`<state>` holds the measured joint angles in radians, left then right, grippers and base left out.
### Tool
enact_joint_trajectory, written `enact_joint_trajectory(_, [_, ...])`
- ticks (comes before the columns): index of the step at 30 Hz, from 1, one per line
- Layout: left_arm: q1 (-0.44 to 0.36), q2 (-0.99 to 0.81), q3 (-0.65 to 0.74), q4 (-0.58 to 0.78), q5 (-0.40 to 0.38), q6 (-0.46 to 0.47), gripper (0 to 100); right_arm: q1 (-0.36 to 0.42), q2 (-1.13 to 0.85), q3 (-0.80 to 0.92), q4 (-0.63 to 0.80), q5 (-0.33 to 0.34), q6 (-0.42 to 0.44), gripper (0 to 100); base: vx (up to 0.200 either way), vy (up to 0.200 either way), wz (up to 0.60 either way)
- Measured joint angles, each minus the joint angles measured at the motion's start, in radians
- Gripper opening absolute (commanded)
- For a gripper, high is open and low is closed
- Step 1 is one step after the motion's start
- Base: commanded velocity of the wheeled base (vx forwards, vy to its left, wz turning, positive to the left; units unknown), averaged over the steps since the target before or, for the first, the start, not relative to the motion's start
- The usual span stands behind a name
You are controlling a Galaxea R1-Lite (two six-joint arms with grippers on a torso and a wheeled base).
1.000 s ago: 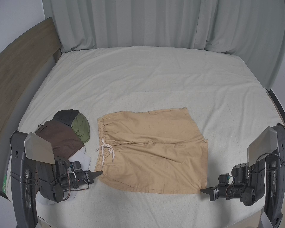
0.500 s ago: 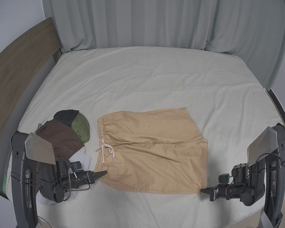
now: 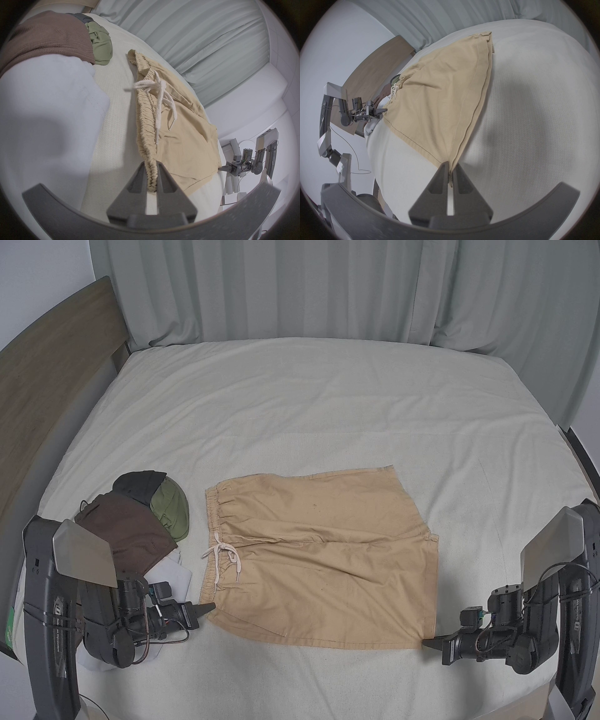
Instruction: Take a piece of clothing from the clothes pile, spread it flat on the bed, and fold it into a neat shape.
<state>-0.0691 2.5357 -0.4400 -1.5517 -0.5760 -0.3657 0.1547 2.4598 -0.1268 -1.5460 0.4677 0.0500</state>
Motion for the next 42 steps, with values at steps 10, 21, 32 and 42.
enact_joint_trajectory(10, [0.009, -0.010, 0.055, -0.002, -0.005, 0.038, 0, -0.010, -0.009, 0.073, 0.001, 0.024, -0.031, 0, 0.000, 0.000, 0.00])
enact_joint_trajectory(21, [0.009, -0.014, 0.107, -0.002, -0.011, 0.089, 0, -0.006, -0.009, 0.109, 0.003, 0.028, -0.033, 0, 0.000, 0.000, 0.00])
enact_joint_trajectory(32, [0.009, -0.013, 0.124, -0.002, -0.014, 0.119, 0, -0.004, -0.006, 0.109, 0.004, 0.027, -0.033, 0, 0.000, 0.000, 0.00])
enact_joint_trajectory(42, [0.018, -0.013, 0.150, -0.001, -0.043, 0.169, 0, -0.005, -0.005, 0.109, 0.005, 0.027, -0.033, 0, 0.000, 0.000, 0.00])
